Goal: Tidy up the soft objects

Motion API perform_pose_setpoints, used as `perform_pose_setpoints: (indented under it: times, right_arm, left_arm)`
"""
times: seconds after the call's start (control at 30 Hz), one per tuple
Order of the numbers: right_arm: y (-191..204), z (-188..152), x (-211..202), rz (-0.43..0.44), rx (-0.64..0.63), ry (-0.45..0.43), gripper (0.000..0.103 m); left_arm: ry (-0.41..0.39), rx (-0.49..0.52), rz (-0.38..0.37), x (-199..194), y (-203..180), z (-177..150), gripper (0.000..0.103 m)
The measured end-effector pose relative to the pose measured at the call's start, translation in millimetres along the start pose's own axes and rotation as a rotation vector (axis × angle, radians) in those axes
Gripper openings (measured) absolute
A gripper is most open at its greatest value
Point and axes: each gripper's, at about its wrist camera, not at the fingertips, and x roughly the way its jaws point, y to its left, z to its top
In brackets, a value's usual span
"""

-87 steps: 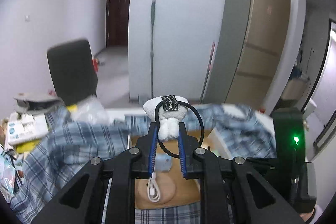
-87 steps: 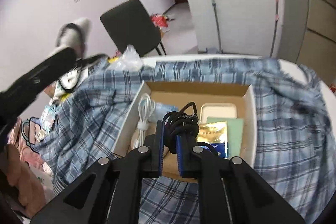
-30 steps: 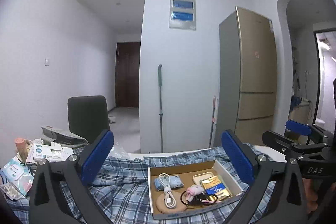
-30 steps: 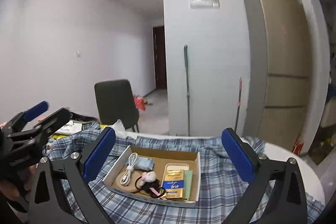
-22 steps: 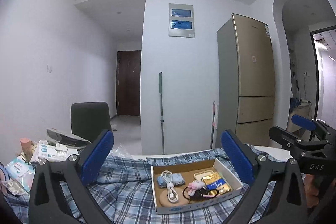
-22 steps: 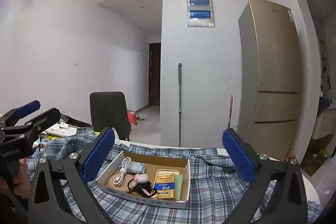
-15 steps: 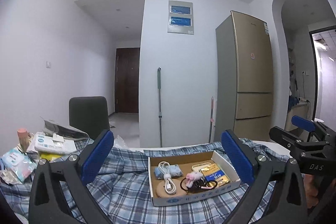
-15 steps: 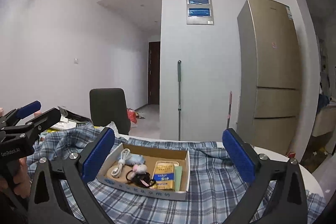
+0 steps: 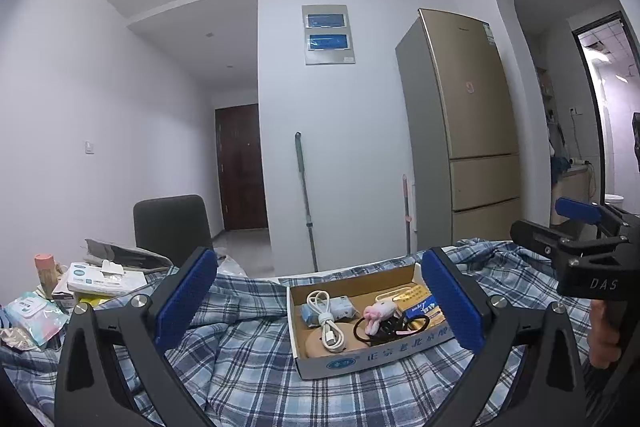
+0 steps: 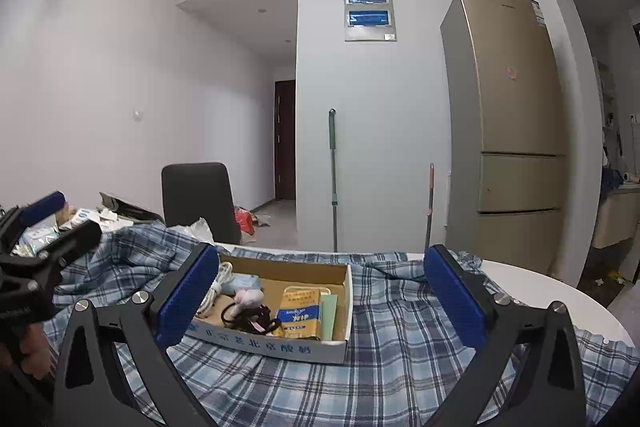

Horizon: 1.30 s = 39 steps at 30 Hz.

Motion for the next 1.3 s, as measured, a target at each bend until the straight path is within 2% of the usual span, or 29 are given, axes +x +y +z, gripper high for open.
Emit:
perform_pose_setpoints:
  times: [0.33, 0.5, 0.93, 1.3]
  right_arm:
    - [4, -5, 5, 0.007, -0.011, 0.021, 0.102]
    - [5, -7, 3, 0.004, -0.015, 0.012, 0.102]
    - [8, -5, -6, 0.017, -0.036, -0.024, 0.103]
    - [6, -3, -5, 0.015, -0.032, -0.018, 0.103]
  left_arm:
    - [-0.009, -0.012, 0.016, -3, 3, -1, 0.103]
    - [0.026, -0.021, 0.013, 4, 5, -1, 0.103]
    - [0.022, -0.039, 0.020, 3, 9, -1, 0.103]
    - [0.029, -0.041, 0.024, 2, 11, -1, 0.103]
